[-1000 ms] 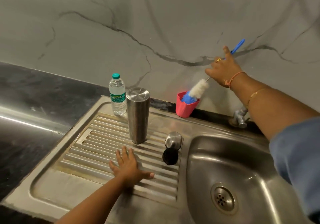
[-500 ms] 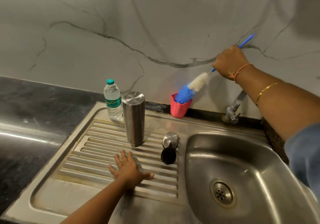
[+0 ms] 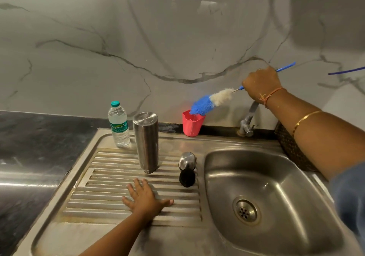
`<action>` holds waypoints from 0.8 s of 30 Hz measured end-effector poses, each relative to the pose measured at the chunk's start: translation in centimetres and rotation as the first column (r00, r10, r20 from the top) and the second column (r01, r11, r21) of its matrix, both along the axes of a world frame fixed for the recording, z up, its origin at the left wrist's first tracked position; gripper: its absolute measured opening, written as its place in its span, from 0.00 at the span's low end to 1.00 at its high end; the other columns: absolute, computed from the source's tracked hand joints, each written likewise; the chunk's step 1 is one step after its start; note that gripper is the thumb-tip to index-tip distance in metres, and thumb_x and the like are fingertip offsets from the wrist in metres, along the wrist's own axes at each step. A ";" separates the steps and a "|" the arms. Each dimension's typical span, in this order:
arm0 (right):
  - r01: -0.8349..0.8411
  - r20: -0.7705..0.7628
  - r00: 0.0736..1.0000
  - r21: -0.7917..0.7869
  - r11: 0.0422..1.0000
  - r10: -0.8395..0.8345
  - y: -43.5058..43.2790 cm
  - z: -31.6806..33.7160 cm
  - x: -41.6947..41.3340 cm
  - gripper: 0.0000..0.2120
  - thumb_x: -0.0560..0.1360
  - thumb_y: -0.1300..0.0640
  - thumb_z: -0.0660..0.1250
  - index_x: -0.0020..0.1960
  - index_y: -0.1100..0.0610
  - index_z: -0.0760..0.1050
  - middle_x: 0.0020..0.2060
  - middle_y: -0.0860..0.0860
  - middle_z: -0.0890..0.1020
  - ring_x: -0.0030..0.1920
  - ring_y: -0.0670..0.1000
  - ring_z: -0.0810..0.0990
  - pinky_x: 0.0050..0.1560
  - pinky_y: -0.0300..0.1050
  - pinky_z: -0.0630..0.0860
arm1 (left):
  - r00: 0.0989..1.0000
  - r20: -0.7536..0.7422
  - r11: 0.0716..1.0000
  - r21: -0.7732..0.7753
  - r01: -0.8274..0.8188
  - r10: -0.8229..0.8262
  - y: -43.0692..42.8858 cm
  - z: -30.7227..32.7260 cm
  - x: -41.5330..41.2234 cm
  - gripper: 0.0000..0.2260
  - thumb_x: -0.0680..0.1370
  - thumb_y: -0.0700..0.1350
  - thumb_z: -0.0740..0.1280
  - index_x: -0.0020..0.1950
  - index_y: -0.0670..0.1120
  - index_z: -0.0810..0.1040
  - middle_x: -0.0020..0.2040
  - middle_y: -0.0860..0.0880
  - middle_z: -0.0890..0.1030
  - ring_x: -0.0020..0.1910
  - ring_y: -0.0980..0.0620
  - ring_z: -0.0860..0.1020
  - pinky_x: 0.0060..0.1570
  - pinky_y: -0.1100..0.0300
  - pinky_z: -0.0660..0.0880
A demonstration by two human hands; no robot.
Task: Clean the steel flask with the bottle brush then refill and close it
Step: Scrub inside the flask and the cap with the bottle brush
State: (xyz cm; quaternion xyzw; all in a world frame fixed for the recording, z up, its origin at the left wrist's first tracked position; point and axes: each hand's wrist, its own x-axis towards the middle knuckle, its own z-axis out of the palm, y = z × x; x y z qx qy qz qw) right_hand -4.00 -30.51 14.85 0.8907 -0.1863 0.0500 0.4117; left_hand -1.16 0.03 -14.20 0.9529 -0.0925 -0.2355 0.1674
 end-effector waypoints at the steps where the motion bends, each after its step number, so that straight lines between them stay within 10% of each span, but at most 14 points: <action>1: 0.016 0.007 1.000 0.009 1.000 -0.016 0.1 -0.2 -0.3 0.10 0.79 0.56 0.58 0.55 0.55 0.77 0.48 0.53 0.80 0.50 0.56 0.78 0.53 0.53 0.72 | 1.000 0.004 1.000 0.001 0.002 -0.002 0.0 0.0 0.0 0.57 0.66 0.71 0.66 0.77 0.43 0.36 0.76 0.41 0.32 0.74 0.38 0.32 0.70 0.36 0.38; 24: 0.047 0.313 0.934 0.372 0.927 -0.172 1.7 -6.3 -4.0 0.10 0.79 0.59 0.59 0.56 0.59 0.75 0.45 0.57 0.79 0.45 0.57 0.77 0.40 0.47 0.70 | 0.998 0.066 1.000 -0.010 0.001 -0.001 0.7 -0.9 0.4 0.53 0.68 0.69 0.66 0.78 0.44 0.40 0.78 0.43 0.37 0.76 0.41 0.36 0.71 0.39 0.41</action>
